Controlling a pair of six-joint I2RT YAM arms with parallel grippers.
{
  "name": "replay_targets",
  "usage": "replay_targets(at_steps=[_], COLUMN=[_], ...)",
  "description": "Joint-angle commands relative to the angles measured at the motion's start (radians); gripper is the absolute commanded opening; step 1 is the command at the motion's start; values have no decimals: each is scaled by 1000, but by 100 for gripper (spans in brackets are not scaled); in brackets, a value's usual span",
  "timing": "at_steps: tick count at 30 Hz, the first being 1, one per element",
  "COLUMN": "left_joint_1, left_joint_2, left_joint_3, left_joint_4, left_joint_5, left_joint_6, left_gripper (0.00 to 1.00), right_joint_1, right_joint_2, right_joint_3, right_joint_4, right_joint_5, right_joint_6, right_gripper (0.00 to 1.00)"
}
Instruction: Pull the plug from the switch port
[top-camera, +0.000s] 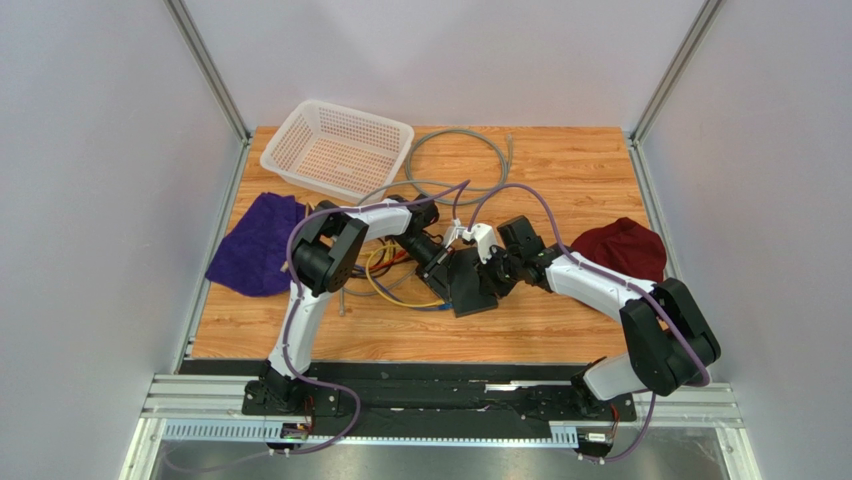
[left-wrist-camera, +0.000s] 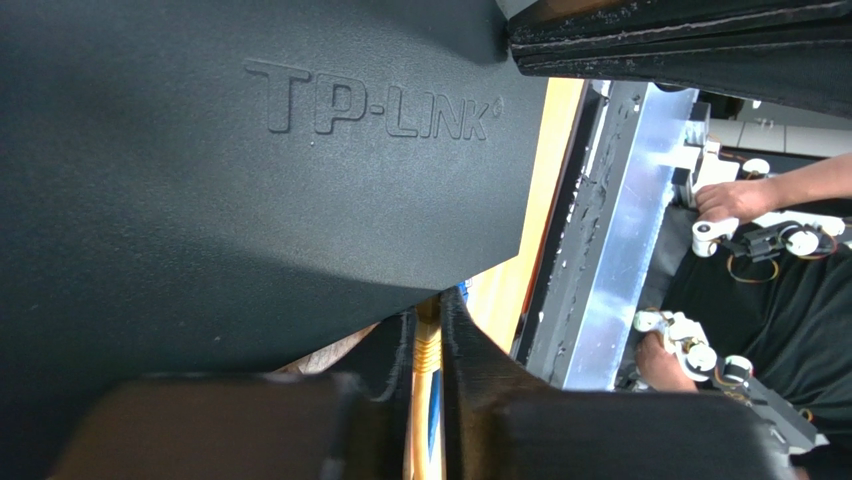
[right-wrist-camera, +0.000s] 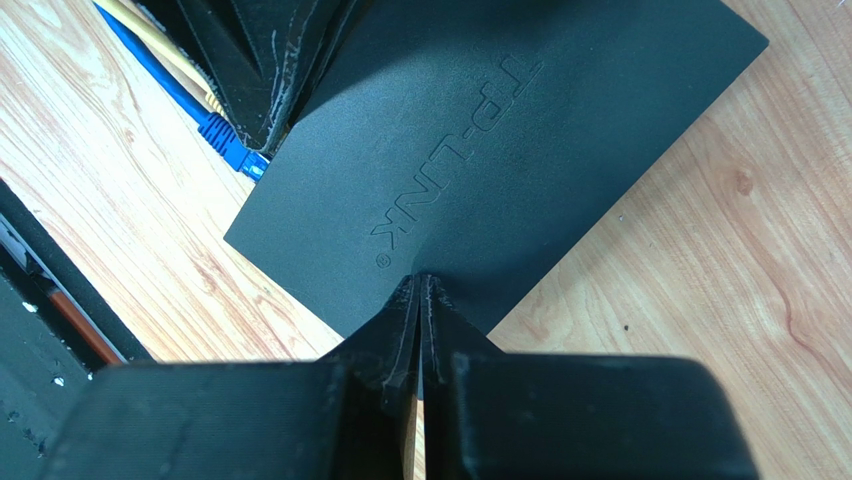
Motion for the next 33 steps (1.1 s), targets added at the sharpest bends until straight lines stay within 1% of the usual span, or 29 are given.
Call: replay_targets(at_steps=[1, 7, 15, 18, 22, 24, 27, 30, 31, 33], left_joint_1=[-9, -3, -3, -5, -3, -3, -2, -2, -3, -3], left_joint_2=[27, 53, 45, 50, 63, 67, 65, 62, 61, 60], left_joint_3=[40, 100, 42, 74, 170, 194, 183, 123, 84, 57], left_joint_4=[3, -94, -129, -129, -147, -158, -166, -163, -152, -124], left_joint_5=[21, -15, -7, 2, 1, 5, 19, 45, 56, 64], left_joint_6=[32, 79, 127, 116, 112, 110, 130, 159, 158, 150], left_gripper=[1, 0, 0, 0, 0, 0, 0, 0, 0, 0], right_joint_1=[-4, -6, -4, -4, -4, -4, -6, -6, -4, -6], right_joint_2=[21, 26, 35, 37, 34, 32, 26, 21, 20, 20], right_joint_3=[-22, -14, -11, -8, -10, -11, -16, -19, -20, -20], right_joint_4=[-23, -29, -32, -34, -34, -34, -29, -26, -25, -26], right_joint_5=[16, 13, 11, 11, 10, 13, 13, 16, 16, 17], right_joint_6=[-4, -4, -4, -4, -4, -4, -4, -1, -3, -3], right_gripper=[4, 4, 4, 4, 4, 4, 4, 4, 4, 4])
